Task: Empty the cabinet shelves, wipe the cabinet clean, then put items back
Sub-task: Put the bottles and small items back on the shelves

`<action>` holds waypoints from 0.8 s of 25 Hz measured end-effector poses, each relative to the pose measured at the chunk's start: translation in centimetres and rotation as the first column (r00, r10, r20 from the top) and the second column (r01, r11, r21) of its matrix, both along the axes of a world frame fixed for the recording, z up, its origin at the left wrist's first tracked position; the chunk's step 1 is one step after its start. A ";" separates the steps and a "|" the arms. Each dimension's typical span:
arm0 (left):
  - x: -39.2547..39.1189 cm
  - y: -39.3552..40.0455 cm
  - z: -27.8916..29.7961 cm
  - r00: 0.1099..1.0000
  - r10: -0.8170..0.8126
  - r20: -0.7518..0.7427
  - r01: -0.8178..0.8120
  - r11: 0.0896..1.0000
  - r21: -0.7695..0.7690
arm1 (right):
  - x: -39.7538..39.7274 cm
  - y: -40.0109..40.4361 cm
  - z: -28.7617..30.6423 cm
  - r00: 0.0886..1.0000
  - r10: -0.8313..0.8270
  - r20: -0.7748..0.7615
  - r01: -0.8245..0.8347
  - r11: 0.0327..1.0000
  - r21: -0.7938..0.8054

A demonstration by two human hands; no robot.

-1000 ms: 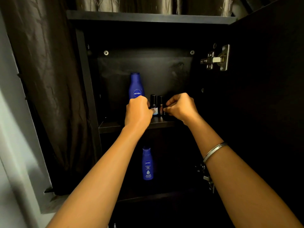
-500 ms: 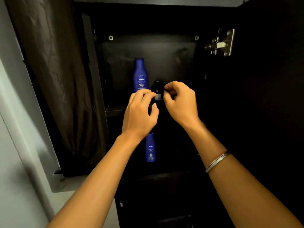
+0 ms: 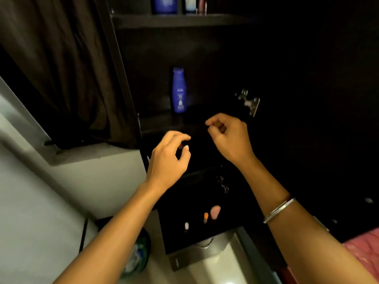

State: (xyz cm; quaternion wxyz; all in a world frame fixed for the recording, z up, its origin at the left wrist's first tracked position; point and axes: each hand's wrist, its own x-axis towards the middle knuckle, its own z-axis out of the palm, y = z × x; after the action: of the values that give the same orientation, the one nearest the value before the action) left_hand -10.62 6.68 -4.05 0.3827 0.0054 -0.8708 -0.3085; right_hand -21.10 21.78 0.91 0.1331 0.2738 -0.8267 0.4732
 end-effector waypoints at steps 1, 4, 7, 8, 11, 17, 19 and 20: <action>0.5 0.1 -2.1 0.998 -0.004 0.069 0.002 1.000 0.029 | 0.3 0.4 -2.4 0.997 -0.008 0.074 0.005 0.999 0.046; 1.8 0.4 -7.6 0.963 -0.019 0.268 0.000 0.998 0.070 | 1.0 1.5 -9.5 0.970 -0.030 0.240 -0.024 0.975 0.221; 2.0 0.4 -12.3 0.902 0.000 0.431 -0.040 0.996 0.084 | 0.7 2.7 -15.6 0.935 -0.094 0.343 -0.048 0.922 0.383; 2.1 0.3 -14.1 0.868 0.007 0.496 -0.060 0.994 0.091 | 0.3 3.1 -17.9 0.915 -0.112 0.388 -0.071 0.901 0.428; 1.5 0.8 -20.1 0.723 0.030 0.690 -0.115 0.990 0.077 | -1.3 4.4 -25.1 0.807 -0.174 0.564 -0.188 0.830 0.525; 0.9 1.6 -28.4 0.510 0.054 0.858 -0.142 0.990 0.023 | -2.7 6.2 -33.6 0.859 -0.176 0.480 -0.298 0.590 0.750; 1.2 1.8 -31.0 0.430 0.067 0.900 -0.143 0.990 -0.005 | -3.0 6.2 -35.6 0.881 -0.142 0.452 -0.313 0.540 0.781; 1.3 1.9 -32.1 0.404 0.073 0.912 -0.151 0.989 -0.012 | -3.0 6.0 -36.3 0.907 -0.109 0.408 -0.293 0.531 0.795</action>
State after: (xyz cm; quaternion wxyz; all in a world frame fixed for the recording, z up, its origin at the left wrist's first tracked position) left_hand -9.32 8.62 -36.16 -0.1312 0.2436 -0.9248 -0.2611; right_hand -24.11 27.82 -35.43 -0.2173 0.2423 -0.9430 0.0687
